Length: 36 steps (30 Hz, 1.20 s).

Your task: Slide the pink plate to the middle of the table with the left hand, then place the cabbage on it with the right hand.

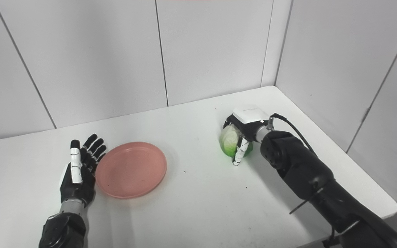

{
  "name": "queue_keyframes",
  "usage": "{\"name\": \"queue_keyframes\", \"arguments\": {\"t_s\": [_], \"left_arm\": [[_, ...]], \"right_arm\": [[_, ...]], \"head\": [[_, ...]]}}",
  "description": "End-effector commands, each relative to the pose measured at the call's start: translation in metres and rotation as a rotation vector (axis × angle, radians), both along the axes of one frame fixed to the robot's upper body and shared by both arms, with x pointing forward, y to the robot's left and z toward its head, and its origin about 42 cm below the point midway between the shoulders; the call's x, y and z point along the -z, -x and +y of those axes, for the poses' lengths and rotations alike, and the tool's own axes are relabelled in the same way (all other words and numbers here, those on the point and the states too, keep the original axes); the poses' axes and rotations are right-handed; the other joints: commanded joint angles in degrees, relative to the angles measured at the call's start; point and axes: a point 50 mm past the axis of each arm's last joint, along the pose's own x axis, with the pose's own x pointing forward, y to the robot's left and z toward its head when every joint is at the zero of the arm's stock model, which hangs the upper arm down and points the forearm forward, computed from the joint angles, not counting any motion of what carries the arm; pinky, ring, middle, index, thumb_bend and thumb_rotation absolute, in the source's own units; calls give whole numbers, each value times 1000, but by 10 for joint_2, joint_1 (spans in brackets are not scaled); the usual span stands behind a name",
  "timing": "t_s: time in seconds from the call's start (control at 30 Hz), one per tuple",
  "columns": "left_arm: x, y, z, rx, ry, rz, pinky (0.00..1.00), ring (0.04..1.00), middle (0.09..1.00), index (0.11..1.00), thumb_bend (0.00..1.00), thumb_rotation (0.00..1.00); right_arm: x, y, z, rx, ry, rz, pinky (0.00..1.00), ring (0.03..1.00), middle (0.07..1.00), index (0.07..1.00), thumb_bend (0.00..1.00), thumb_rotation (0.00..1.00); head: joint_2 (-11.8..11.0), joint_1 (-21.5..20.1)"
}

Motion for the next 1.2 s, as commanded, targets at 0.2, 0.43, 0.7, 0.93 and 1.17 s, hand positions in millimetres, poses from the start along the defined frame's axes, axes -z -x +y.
{"name": "queue_keyframes", "arguments": {"t_s": [0.2,0.43,0.7,0.93,1.17], "left_arm": [[-10,-6,-4,11,3,-39,909,907,885,847,751,969],[-10,-5,-8,7,-5,-39,895,899,883,844,741,980],[-8,-2,-16,2,-3,-48,901,897,881,841,738,976],[-8,2,-36,-8,10,-59,879,894,879,855,748,957],[-8,8,-56,-45,-22,-89,865,864,867,857,698,1000]], "right_arm": [[-33,1,17,-87,-79,-126,462,474,527,446,517,0],[-89,0,69,-213,-214,-235,478,467,536,447,516,0],[-108,-19,127,-287,-264,-212,531,466,515,461,519,0],[-97,-36,176,-386,-281,-164,483,465,522,447,519,0],[-80,-42,209,-439,-245,-100,427,444,516,473,520,0]], "head": [[-1,8],[0,21],[2,52],[9,155],[4,229]]}}
